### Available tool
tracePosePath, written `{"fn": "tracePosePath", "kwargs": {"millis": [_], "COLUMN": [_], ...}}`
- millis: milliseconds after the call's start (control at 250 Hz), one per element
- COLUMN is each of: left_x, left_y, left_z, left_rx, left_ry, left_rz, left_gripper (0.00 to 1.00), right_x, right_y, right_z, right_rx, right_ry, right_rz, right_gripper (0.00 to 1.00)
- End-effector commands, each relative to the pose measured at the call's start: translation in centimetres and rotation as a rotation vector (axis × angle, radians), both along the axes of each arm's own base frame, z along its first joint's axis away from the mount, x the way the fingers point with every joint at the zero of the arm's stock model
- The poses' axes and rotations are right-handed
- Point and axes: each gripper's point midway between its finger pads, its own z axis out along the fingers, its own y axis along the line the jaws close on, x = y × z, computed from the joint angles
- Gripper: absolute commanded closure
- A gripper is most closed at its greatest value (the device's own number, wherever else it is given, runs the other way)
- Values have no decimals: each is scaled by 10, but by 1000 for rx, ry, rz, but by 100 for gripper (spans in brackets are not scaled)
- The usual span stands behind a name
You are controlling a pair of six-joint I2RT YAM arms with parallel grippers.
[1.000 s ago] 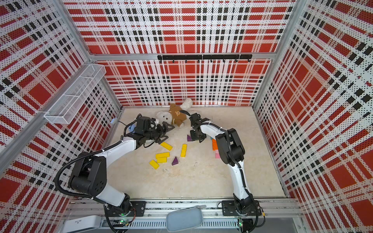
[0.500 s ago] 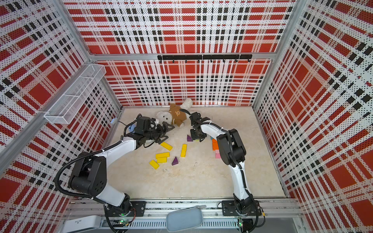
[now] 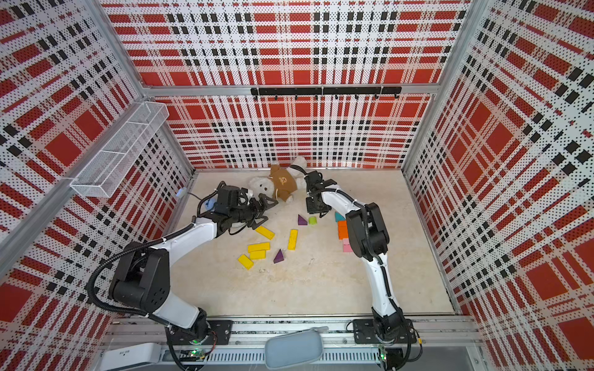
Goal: Assemble a carrot with building blocks
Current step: Assemble the building block at the center of the board.
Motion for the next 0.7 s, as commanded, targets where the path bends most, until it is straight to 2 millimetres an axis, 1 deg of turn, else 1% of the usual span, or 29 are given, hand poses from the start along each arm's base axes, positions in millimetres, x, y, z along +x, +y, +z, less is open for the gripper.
{"fn": "tracePosePath", "kwargs": {"millis": [0,144,300,456,696], "left_x": [7,7,7,7,7], "left_y": [-4,-4,-4,-4,-4], "left_z": [11,10,10,10,11], "left_rx": [-10,-9,-10,-11,-9], "left_ry": [-38,-36,-35,-34,-38], "left_rz": [-9,-10,-10,-11,-10], "left_gripper": [1,0,0,1,0], "right_x": [1,-2,-10,-14,-14], "right_y": [-7,-9,-9,-10,-12], "right_z": [-12,-19,-22,-20,-16], "right_rx": [-35,-40,-24,-14,-19], "right_ry": [23,39,48,46,44], "right_rz": [7,5,5,3,-3], "right_gripper": [58,58,58,58,59]}}
